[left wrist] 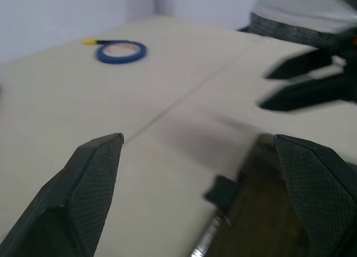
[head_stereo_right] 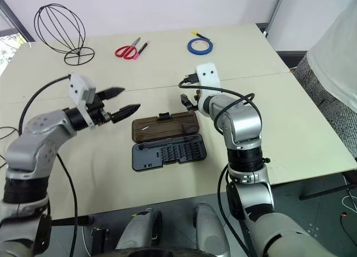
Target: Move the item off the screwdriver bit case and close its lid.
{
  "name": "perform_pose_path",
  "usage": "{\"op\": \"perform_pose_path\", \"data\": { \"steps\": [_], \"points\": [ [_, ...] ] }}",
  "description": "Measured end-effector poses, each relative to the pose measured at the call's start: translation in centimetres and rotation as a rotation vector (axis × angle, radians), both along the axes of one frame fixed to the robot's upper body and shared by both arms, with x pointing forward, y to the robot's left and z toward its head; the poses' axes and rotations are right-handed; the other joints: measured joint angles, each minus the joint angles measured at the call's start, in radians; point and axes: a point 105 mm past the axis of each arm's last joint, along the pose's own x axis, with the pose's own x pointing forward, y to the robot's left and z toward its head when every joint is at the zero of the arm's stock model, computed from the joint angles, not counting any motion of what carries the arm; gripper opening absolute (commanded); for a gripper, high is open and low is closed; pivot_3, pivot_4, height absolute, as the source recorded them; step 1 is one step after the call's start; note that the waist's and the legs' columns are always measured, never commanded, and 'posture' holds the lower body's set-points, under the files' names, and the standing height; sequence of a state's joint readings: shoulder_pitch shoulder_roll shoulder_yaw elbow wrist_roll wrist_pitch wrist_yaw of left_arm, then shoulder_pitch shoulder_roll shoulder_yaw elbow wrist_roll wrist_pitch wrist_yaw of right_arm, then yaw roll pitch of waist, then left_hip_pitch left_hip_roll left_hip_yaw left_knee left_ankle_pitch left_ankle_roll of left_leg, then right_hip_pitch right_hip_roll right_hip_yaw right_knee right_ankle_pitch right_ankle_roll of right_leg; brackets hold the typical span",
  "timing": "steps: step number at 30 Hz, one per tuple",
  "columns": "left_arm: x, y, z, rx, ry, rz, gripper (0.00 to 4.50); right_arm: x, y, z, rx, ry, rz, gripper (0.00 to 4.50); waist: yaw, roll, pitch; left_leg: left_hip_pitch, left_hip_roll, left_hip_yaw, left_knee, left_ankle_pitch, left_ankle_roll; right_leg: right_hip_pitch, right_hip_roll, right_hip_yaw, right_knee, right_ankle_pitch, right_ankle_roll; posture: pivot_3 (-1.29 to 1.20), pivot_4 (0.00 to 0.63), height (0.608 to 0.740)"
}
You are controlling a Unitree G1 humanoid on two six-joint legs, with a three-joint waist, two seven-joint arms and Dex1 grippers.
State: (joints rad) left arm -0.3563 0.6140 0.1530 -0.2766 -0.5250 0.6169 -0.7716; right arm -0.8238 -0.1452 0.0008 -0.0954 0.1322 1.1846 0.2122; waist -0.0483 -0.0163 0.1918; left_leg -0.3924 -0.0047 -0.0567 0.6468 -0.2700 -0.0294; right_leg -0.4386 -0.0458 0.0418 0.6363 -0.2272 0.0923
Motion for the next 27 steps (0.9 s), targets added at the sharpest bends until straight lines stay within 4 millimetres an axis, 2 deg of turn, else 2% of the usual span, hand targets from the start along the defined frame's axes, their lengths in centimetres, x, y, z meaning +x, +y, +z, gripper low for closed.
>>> {"op": "perform_pose_path", "data": {
  "steps": [2,3,6,7,11,15,17,22,27],
  "points": [
    [-1.4,-0.4,-1.0,0.009,0.05,-0.044,2.29,0.7,0.4,0.5,-0.008,-0.03,0.029,4.5,0.001,0.0,0.0,0.0,0.0,0.0,0.0,0.0,0.0,0.0,0.0,0.0,-0.001,0.0,0.0,0.0,0.15,0.74],
    [-2.2,-0.6,-1.5,0.02,0.073,-0.066,1.66,1.1,0.8,0.8,-0.015,-0.046,0.046,4.5,0.001,0.0,0.0,0.0,0.0,0.0,0.0,0.0,0.0,0.0,0.0,0.0,-0.001,0.0,0.0,0.0,0.15,0.74],
    [-3.6,-1.1,-2.4,0.048,0.1,-0.107,0.2,1.9,1.5,0.9,-0.024,-0.073,0.091,4.5,0.003,0.0,0.0,0.0,0.0,0.0,0.0,0.0,0.0,0.001,0.0,0.0,-0.001,0.0,0.0,0.0,0.15,0.74],
    [-4.0,-1.4,-2.7,0.045,0.116,-0.124,0.04,2.1,1.6,0.6,-0.027,-0.071,0.1,4.5,0.005,0.0,0.0,0.0,0.0,0.0,0.0,0.0,0.0,0.001,0.0,0.0,-0.002,0.0,0.0,0.0,0.15,0.74],
    [-4.7,-1.2,-4.0,0.031,0.17,-0.138,0.04,2.3,2.2,-0.4,-0.049,-0.064,0.16,4.5,0.003,0.0,0.0,0.0,0.0,0.0,0.0,0.0,0.0,0.002,0.0,0.0,-0.003,0.0,0.0,0.0,0.15,0.74],
    [-5.6,-0.6,-7.9,0.055,0.294,-0.155,0.04,2.3,1.6,-0.9,-0.103,-0.064,0.232,4.5,0.003,0.001,0.001,0.0,0.0,0.0,-0.001,0.0,0.0,0.002,0.0,0.0,-0.003,0.0,0.0,0.0,0.15,0.74],
    [-5.8,-0.4,-9.0,0.072,0.319,-0.178,0.04,2.2,1.6,-1.2,-0.113,-0.045,0.266,4.5,0.003,0.001,0.001,0.0,0.0,0.0,0.0,0.0,0.0,0.002,0.001,0.0,-0.003,0.0,0.0,0.0,0.15,0.74],
    [-5.7,-0.8,-9.8,0.101,0.31,-0.227,0.04,2.2,1.6,-1.3,-0.138,-0.041,0.306,4.5,0.004,0.001,0.001,0.0,0.0,0.0,0.0,0.0,0.0,0.002,0.0,0.0,-0.003,0.0,0.0,0.0,0.15,0.74],
    [-5.4,-1.5,-9.9,0.096,0.284,-0.252,0.04,2.3,1.6,-0.7,-0.199,-0.111,0.323,4.5,0.004,0.001,0.001,0.0,0.0,0.0,0.0,0.0,0.0,0.002,0.0,0.0,-0.003,0.0,0.0,0.0,0.15,0.74]
  ]
}}
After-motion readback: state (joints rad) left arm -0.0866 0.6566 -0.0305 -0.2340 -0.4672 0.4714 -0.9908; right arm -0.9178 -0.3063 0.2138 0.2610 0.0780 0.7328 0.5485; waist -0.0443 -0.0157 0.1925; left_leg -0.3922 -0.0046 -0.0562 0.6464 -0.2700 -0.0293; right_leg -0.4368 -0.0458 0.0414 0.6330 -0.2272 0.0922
